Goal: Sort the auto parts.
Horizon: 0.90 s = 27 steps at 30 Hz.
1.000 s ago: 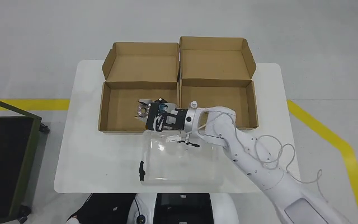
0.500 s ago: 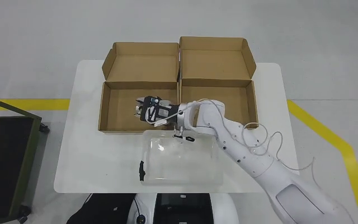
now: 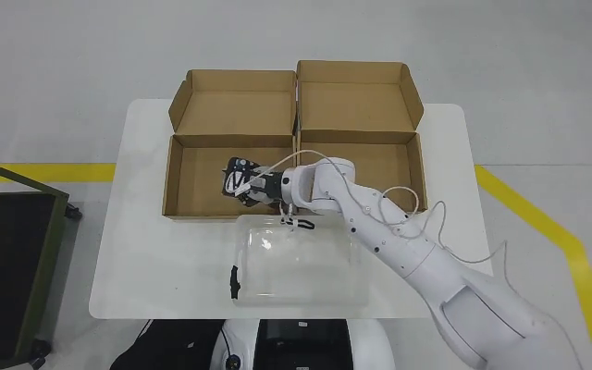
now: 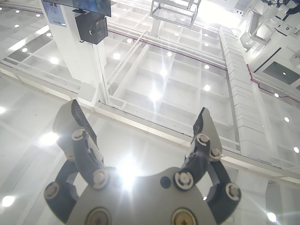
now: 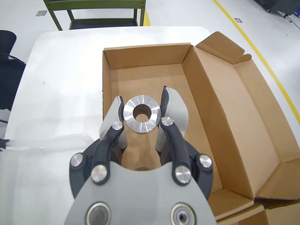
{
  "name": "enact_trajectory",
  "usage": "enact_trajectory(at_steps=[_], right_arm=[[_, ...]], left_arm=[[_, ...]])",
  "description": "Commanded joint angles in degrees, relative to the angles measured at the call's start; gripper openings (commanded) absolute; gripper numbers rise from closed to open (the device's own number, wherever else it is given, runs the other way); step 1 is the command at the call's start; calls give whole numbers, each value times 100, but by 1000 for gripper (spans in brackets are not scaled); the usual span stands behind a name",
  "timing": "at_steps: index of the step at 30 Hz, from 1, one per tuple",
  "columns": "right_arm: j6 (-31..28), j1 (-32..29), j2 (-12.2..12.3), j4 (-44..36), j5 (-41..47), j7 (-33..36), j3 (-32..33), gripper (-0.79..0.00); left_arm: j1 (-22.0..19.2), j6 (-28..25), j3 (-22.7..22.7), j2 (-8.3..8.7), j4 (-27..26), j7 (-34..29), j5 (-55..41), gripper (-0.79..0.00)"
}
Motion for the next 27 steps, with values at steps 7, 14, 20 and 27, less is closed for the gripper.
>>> enact_trajectory(at_steps=[7, 14, 20, 27], right_arm=[[-40, 189, -224, 668, 55, 80, -183, -785], [-83, 307, -387, 1098, 23, 88, -280, -785], [-126, 375, -507, 1385, -17, 61, -334, -785], [-100, 451, -631, 1615, -149, 88, -389, -656]], left_arm=[[0, 0, 0, 0, 0, 0, 0, 0], [0, 0, 0, 0, 0, 0, 0, 0], [0, 0, 0, 0, 0, 0, 0, 0], [0, 0, 0, 0, 0, 0, 0, 0]])
